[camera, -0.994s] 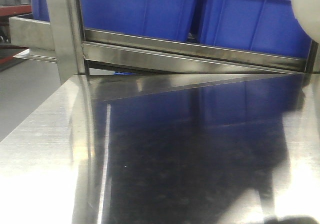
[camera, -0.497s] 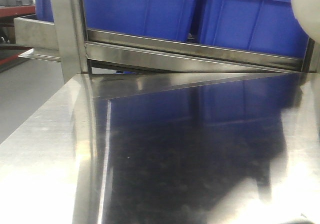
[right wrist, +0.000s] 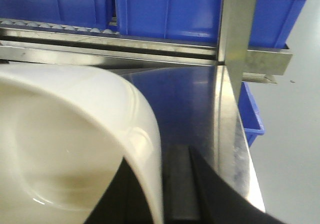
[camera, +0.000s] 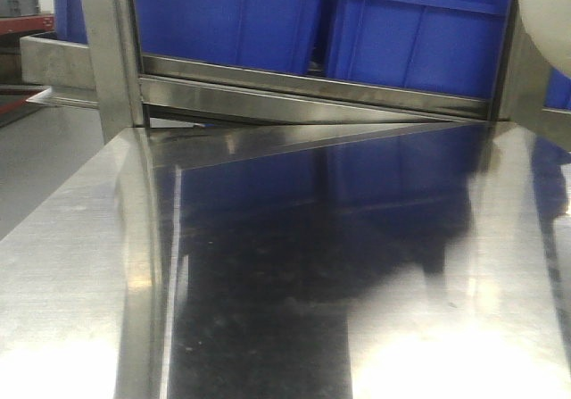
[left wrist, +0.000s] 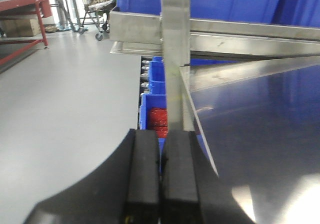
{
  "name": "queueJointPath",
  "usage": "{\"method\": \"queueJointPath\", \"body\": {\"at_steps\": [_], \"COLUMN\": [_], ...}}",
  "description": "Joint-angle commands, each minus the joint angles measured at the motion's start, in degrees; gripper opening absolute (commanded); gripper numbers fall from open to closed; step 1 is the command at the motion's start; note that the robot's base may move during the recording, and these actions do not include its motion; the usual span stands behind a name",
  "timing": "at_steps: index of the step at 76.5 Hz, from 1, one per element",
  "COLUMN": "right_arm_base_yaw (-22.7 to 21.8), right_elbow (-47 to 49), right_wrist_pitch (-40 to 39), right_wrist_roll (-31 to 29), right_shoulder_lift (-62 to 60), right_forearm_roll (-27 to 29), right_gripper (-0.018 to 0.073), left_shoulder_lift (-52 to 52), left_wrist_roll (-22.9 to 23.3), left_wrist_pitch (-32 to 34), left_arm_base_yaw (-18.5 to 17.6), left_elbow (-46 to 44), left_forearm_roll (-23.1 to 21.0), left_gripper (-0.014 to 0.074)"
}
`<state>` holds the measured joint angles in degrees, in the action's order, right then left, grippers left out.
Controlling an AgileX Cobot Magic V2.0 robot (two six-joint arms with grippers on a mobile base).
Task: Move white bin to right shelf second layer
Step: 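Hold the lifted white bin in the right gripper above the table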
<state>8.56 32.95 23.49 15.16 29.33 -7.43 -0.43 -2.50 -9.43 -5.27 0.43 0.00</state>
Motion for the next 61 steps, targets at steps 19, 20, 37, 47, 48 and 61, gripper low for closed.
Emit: {"method": "queueJointPath", "body": {"at_steps": [19, 20, 37, 47, 48, 61], "right_arm_base_yaw": [-0.4, -0.4, -0.4, -0.4, -0.4, -0.4], "right_elbow": [1.7, 1.7, 1.7, 1.7, 1.7, 1.7], "right_wrist_pitch": [-6.4, -6.4, -6.4, -6.4, -6.4, -6.4], "right_wrist_roll": [-0.1, -0.1, -0.1, -0.1, -0.1, -0.1], "right_shoulder_lift": [0.0, 0.0, 0.0, 0.0, 0.0, 0.0], "right_forearm_roll": [-0.5, -0.5, -0.5, -0.5, -0.5, -0.5], "right_gripper": [0.0055, 0.0055, 0.0055, 0.0055, 0.0055, 0.0055], "left_shoulder_lift": [-0.8, -0.8, -0.8, -0.8, -0.8, -0.8], "left_wrist_roll": [0.3, 0.3, 0.3, 0.3, 0.3, 0.3], "left_wrist_pitch": [5.0, 5.0, 5.0, 5.0, 5.0, 5.0], "left_arm_base_yaw": [-0.3, -0.3, -0.3, -0.3, -0.3, -0.3], "left_elbow": [2.1, 2.1, 2.1, 2.1, 2.1, 2.1], "left_forearm_roll": [0.0, 0.0, 0.0, 0.0, 0.0, 0.0], "left_gripper": [0.0085, 0.0085, 0.0085, 0.0085, 0.0085, 0.0085]}}
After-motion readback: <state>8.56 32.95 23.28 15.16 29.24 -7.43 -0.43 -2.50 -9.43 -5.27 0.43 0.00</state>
